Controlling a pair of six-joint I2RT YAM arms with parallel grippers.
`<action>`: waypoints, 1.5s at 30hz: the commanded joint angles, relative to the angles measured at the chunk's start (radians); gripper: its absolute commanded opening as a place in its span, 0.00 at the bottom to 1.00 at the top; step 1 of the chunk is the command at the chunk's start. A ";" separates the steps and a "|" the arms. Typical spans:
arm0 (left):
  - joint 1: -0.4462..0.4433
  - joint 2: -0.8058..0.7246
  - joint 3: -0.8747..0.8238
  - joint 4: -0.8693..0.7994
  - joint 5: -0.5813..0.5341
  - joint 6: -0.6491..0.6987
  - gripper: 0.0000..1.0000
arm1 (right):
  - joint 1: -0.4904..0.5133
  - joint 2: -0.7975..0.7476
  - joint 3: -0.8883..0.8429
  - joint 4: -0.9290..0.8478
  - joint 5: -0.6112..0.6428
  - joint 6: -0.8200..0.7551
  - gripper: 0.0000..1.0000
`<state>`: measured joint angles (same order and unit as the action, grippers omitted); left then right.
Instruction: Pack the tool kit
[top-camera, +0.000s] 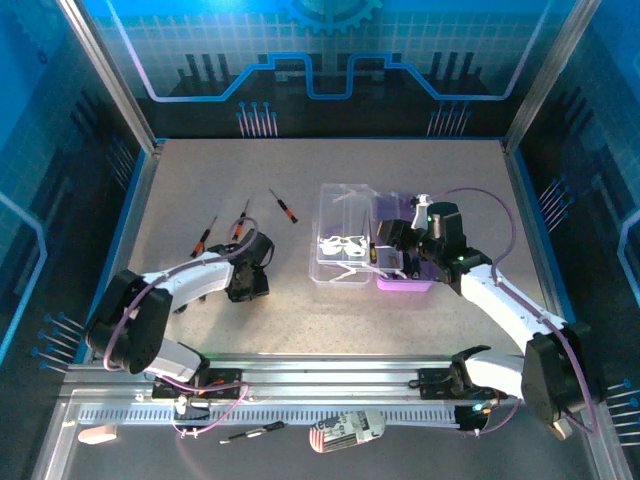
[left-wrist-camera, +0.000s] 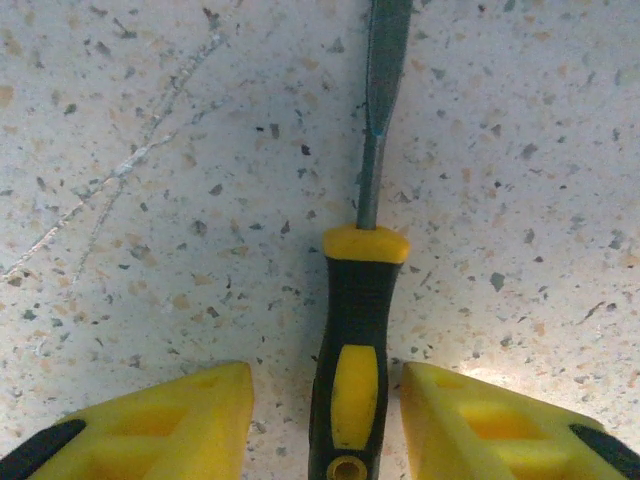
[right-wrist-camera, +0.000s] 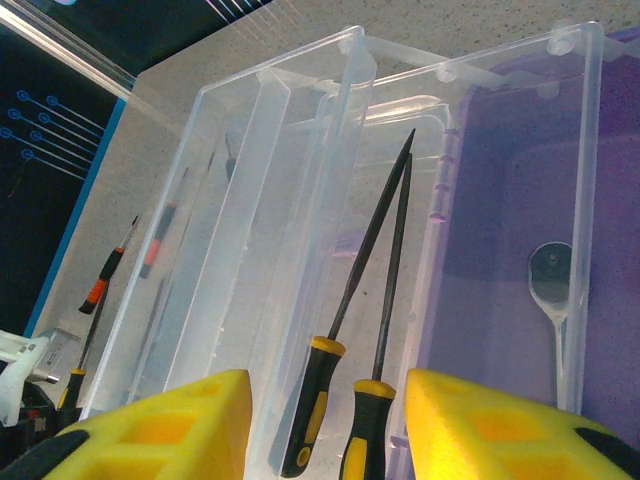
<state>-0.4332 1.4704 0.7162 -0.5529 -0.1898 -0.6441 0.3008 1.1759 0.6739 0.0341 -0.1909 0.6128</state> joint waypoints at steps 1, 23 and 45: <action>-0.003 0.034 0.029 0.007 -0.014 0.049 0.41 | 0.003 -0.019 0.000 -0.004 -0.007 0.010 0.45; -0.028 -0.180 0.111 0.030 0.169 0.144 0.15 | 0.003 -0.039 0.039 -0.041 -0.035 0.004 0.46; -0.298 -0.160 0.313 0.216 0.194 0.231 0.14 | 0.192 0.046 0.258 -0.033 -0.052 0.128 0.49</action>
<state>-0.7067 1.2766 0.9909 -0.3733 -0.0170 -0.4416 0.4690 1.1934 0.8867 -0.0181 -0.2623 0.7162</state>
